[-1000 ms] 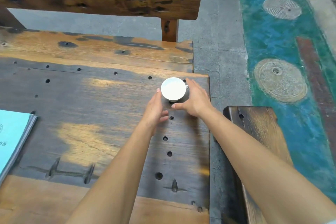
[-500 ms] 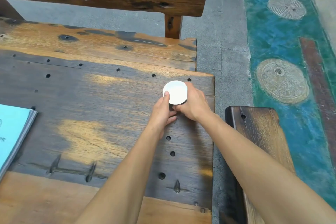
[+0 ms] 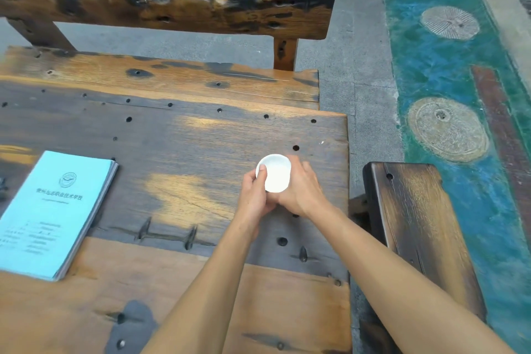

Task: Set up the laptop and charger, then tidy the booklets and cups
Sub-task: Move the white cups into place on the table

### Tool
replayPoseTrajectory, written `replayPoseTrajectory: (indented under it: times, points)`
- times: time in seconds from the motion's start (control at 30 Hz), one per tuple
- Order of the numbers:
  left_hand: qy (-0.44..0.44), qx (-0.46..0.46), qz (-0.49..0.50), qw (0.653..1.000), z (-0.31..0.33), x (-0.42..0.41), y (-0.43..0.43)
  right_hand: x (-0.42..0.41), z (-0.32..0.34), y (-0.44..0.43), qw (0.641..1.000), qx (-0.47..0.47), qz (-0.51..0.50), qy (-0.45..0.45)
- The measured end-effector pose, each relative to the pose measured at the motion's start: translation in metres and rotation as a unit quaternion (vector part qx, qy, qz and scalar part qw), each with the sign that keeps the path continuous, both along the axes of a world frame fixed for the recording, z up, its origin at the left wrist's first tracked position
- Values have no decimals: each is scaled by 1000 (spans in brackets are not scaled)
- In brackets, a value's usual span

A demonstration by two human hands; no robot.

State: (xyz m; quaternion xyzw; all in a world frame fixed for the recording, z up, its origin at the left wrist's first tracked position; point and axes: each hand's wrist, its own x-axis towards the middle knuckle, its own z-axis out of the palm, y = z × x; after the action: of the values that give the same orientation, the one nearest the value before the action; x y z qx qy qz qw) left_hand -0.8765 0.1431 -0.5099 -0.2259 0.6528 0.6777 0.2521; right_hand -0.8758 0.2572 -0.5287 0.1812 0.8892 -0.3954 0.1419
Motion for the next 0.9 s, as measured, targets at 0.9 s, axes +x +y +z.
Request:
replayPoseTrajectory:
  times: [0.9]
  points:
    - [-43, -17, -106, 993, 20, 378, -72, 399, 14, -79, 925, -235, -295, -39]
